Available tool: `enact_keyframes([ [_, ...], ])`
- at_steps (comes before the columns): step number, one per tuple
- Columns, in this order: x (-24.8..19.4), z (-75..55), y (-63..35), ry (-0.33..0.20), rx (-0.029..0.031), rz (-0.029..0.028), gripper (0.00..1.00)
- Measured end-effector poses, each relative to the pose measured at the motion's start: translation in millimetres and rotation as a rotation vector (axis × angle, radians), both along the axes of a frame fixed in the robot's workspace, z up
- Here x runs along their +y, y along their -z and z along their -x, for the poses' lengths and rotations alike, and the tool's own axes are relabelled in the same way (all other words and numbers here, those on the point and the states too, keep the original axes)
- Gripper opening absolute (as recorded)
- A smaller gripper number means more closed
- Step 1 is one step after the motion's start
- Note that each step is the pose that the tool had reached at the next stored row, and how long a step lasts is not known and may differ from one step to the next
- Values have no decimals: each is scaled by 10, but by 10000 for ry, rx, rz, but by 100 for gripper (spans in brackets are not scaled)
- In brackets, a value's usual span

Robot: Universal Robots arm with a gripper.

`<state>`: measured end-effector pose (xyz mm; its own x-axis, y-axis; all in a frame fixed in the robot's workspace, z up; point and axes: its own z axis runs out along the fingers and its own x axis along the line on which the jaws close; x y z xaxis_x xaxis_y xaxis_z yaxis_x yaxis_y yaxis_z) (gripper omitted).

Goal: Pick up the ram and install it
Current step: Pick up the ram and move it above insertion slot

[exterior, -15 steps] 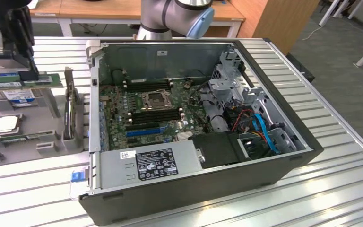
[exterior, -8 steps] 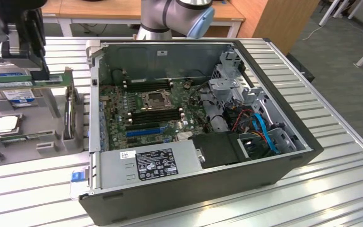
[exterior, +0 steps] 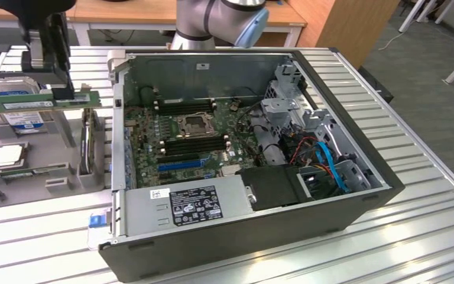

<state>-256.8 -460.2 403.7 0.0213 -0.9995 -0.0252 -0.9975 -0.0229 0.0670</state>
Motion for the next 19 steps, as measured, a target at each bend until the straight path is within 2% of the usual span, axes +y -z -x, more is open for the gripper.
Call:
enact_keyframes([
  [19, 0, -365, 0, 0, 109, 0, 12],
])
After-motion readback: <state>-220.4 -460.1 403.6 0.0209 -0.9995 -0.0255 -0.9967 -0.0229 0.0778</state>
